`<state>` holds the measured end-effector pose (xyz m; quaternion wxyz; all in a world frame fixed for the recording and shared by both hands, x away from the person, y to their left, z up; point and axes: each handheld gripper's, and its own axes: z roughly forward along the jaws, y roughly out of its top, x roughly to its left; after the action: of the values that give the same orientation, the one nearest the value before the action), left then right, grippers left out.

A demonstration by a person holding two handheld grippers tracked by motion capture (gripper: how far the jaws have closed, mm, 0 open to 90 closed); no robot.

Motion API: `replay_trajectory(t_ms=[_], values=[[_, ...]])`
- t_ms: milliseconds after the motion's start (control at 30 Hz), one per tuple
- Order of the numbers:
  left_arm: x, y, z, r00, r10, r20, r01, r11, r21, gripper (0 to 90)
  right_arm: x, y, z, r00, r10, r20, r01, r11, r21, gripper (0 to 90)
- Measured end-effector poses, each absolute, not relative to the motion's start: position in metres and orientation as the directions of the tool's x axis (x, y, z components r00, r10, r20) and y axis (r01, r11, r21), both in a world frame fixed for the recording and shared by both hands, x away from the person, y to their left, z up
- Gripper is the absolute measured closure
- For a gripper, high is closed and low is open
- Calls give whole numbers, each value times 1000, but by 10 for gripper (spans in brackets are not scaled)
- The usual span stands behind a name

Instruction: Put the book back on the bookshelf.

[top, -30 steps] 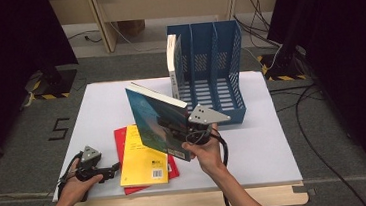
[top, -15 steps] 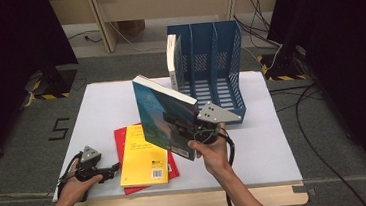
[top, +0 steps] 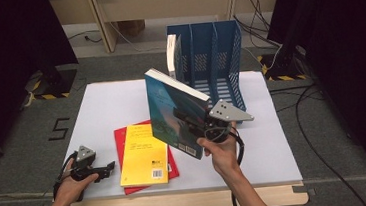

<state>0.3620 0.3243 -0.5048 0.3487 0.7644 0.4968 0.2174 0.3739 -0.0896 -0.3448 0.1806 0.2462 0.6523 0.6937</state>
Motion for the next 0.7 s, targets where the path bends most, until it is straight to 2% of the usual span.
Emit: replay_trajectory(t_ms=[700], values=[[362, 325, -505, 413, 910, -17, 609, -263, 748, 139, 362, -151, -315, -708, 702, 85, -8, -128, 992, 743]])
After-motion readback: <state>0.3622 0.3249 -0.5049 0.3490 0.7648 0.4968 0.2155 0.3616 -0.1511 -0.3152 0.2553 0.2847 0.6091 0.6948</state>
